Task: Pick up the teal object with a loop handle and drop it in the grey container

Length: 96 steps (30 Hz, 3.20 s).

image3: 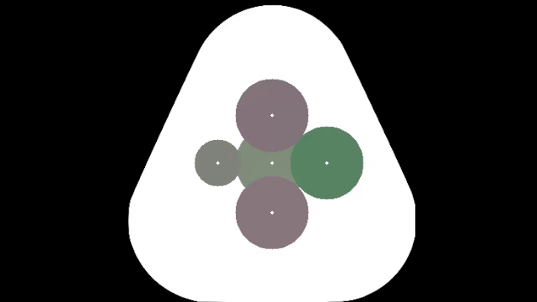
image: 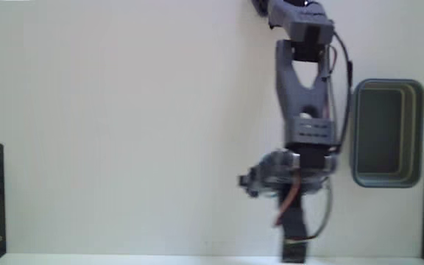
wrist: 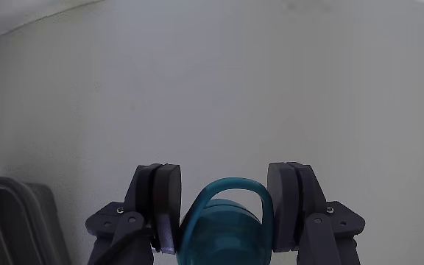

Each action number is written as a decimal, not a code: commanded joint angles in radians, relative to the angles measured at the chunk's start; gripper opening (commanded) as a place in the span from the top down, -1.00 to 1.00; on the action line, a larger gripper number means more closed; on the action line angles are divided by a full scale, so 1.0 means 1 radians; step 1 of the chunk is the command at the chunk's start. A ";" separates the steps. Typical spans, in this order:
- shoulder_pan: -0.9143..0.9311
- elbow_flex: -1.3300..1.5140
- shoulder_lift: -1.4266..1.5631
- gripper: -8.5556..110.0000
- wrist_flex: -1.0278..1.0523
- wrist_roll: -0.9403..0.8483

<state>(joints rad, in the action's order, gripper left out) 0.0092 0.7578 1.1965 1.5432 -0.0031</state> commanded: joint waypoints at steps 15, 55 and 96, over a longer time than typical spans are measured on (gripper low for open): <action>-0.309 0.179 0.269 -0.26 -0.064 0.003; -0.662 0.392 0.428 -0.26 -0.117 0.003; -0.662 0.392 0.428 -1.00 -0.117 0.003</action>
<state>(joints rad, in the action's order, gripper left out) -0.6351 1.1397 1.5140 1.4527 -0.0046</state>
